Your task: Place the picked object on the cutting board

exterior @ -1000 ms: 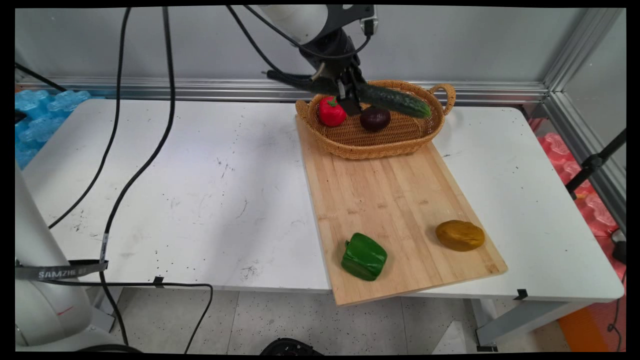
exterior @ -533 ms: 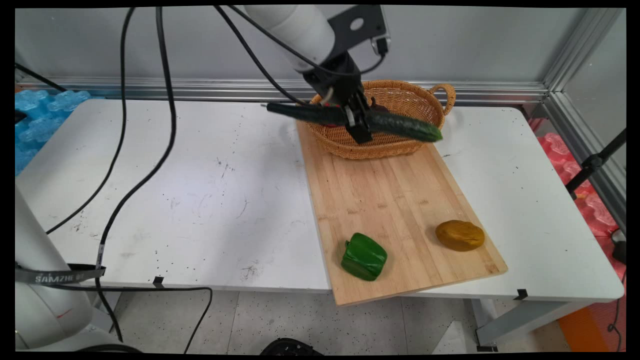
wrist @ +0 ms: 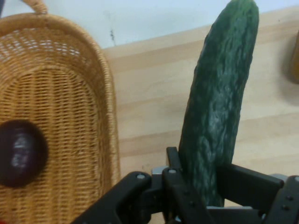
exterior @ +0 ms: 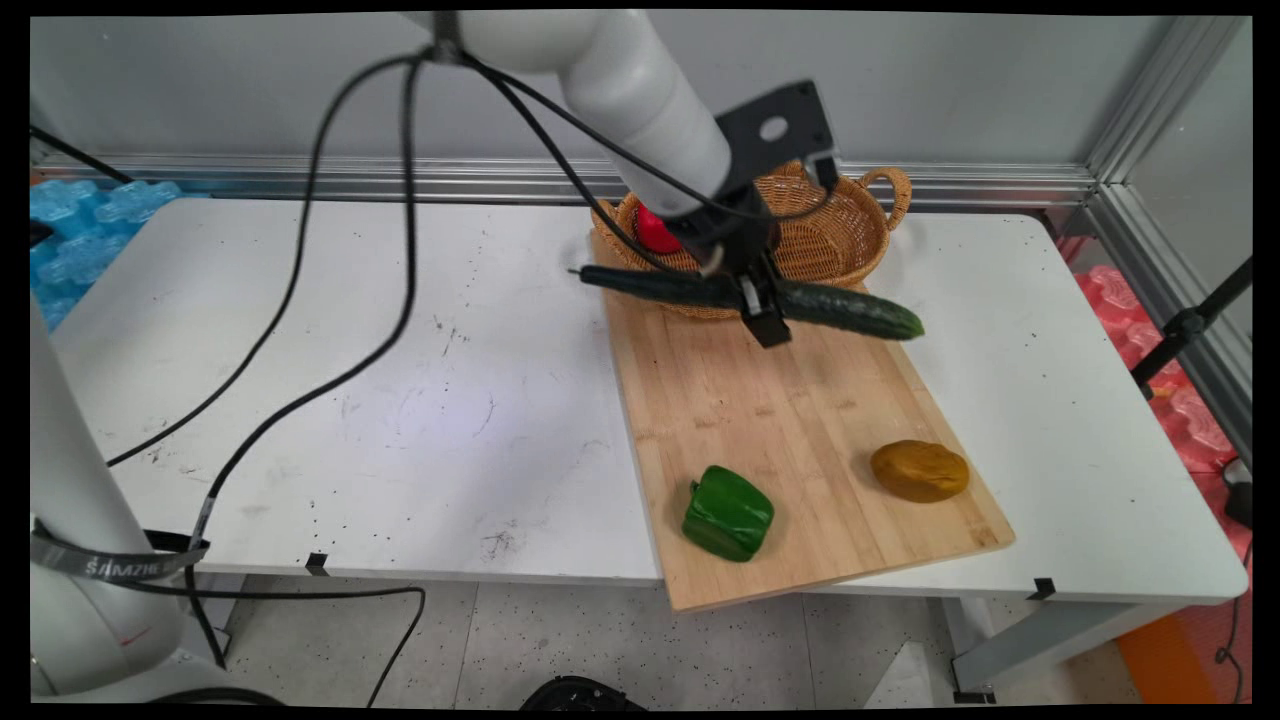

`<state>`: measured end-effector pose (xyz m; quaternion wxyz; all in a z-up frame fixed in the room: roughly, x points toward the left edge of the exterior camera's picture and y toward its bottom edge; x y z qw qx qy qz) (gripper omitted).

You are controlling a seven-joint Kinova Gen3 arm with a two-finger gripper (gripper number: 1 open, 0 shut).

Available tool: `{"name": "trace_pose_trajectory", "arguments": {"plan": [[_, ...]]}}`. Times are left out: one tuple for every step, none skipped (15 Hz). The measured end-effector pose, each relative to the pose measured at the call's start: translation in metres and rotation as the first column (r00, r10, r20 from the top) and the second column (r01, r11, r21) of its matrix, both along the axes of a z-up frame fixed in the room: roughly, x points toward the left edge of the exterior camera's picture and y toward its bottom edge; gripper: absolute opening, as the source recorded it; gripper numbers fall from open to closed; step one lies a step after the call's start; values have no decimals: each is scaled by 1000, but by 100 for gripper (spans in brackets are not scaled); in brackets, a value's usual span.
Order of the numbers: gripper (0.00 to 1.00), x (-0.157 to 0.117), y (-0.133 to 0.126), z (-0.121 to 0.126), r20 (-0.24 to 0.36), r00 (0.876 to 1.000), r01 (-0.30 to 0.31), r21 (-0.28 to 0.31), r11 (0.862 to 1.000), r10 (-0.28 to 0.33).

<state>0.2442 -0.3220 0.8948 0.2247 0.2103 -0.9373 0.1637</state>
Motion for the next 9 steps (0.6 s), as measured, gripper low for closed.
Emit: {"name": "trace_pose_trajectory", "arguments": {"plan": [[0, -6, -3, -8, 2, 1000, 3, 4, 1000, -3], [0, -11, -7, -17, 6, 1000, 5, 8, 1000, -5], [0, -15, -11, -24, 9, 1000, 7, 11, 1000, -7], [0, -17, -14, -29, 11, 1000, 9, 13, 1000, -9], [0, -21, -18, -37, 15, 1000, 13, 16, 1000, -13], [0, -23, -20, -42, 18, 1000, 16, 19, 1000, -16], [0, -26, -24, -50, 22, 1000, 21, 24, 1000, -21], [0, -28, -27, -56, 26, 999, 24, 28, 999, -25], [0, -31, -30, -64, 30, 999, 28, 33, 999, -29]]}}
